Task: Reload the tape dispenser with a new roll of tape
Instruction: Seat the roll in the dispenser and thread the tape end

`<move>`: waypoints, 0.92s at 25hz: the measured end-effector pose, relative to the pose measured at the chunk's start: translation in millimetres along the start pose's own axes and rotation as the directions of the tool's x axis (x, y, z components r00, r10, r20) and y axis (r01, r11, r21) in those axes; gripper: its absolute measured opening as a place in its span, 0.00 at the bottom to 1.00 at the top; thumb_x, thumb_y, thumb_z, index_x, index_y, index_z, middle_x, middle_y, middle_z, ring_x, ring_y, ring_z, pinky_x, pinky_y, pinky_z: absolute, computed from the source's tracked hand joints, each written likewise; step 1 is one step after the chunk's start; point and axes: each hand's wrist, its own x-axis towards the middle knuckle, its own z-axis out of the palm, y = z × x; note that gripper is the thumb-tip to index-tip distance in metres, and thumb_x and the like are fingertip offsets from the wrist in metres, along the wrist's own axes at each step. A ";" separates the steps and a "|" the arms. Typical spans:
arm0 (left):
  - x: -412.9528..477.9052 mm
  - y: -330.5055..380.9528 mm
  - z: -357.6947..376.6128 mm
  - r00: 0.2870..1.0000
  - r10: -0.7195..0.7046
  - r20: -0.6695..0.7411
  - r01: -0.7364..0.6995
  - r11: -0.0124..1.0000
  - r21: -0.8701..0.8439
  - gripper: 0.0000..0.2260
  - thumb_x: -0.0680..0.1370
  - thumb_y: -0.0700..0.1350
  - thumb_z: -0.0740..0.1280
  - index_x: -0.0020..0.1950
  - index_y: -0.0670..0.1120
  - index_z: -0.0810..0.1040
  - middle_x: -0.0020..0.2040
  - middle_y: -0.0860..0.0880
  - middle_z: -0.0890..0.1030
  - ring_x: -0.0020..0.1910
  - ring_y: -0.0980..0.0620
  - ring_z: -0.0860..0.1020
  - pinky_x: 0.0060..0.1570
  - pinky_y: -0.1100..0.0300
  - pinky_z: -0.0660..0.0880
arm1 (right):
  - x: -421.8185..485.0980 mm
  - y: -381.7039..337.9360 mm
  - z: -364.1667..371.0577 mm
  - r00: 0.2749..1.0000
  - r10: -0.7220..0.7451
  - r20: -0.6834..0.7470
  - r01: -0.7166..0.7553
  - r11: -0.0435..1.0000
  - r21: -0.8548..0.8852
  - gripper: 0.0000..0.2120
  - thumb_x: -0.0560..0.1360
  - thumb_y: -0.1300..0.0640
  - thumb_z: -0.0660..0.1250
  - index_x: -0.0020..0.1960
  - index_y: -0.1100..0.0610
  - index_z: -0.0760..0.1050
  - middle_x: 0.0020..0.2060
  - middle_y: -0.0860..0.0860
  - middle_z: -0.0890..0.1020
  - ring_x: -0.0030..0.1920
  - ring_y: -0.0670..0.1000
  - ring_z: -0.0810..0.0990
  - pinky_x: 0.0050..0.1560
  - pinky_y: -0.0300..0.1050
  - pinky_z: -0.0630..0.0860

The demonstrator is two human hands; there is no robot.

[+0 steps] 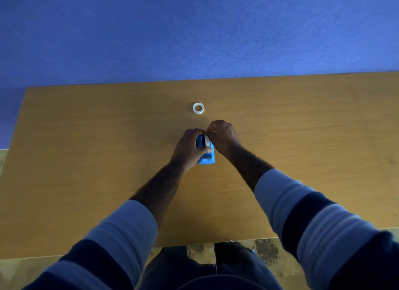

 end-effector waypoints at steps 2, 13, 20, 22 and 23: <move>1.1 -1.4 -0.8 1.000 0.008 0.012 -0.008 1.000 -0.012 0.22 0.70 0.50 0.78 0.61 0.50 0.77 0.56 0.54 0.76 0.51 0.60 0.76 0.46 0.72 0.68 | -3.3 1.4 1.3 1.000 -0.012 -0.004 0.012 1.000 -0.006 0.07 0.78 0.58 0.66 0.49 0.60 0.80 0.46 0.55 0.81 0.44 0.53 0.79 0.40 0.48 0.77; 1.7 1.6 2.5 1.000 -0.011 -0.018 0.011 1.000 0.001 0.20 0.69 0.47 0.78 0.58 0.51 0.77 0.54 0.55 0.75 0.47 0.63 0.75 0.44 0.72 0.66 | -5.5 1.8 7.4 0.996 -0.073 -0.052 0.068 0.993 -0.093 0.06 0.78 0.57 0.67 0.49 0.60 0.79 0.46 0.54 0.79 0.43 0.54 0.78 0.38 0.48 0.74; 2.1 -1.6 -0.7 1.000 0.004 -0.007 -0.004 1.000 0.003 0.20 0.71 0.47 0.77 0.61 0.49 0.78 0.55 0.54 0.75 0.48 0.64 0.74 0.44 0.78 0.66 | -10.0 2.9 11.7 0.992 -0.090 -0.084 0.083 0.993 -0.084 0.05 0.79 0.57 0.67 0.49 0.59 0.78 0.45 0.53 0.78 0.41 0.51 0.78 0.36 0.45 0.73; 3.0 -2.9 -1.3 1.000 0.015 0.000 -0.015 1.000 -0.001 0.19 0.71 0.45 0.76 0.61 0.48 0.79 0.57 0.51 0.77 0.52 0.60 0.75 0.49 0.74 0.68 | -18.9 5.4 13.7 0.983 -0.124 -0.136 0.118 0.992 -0.052 0.05 0.78 0.58 0.69 0.49 0.59 0.79 0.45 0.53 0.78 0.41 0.50 0.78 0.36 0.44 0.74; 3.3 -2.5 -0.9 1.000 0.016 0.002 -0.016 1.000 -0.007 0.19 0.71 0.44 0.76 0.61 0.47 0.79 0.57 0.51 0.77 0.54 0.56 0.76 0.52 0.68 0.71 | -23.2 6.0 15.0 0.978 -0.133 -0.159 0.128 0.991 -0.041 0.04 0.77 0.58 0.69 0.49 0.59 0.79 0.45 0.52 0.78 0.40 0.50 0.78 0.36 0.43 0.73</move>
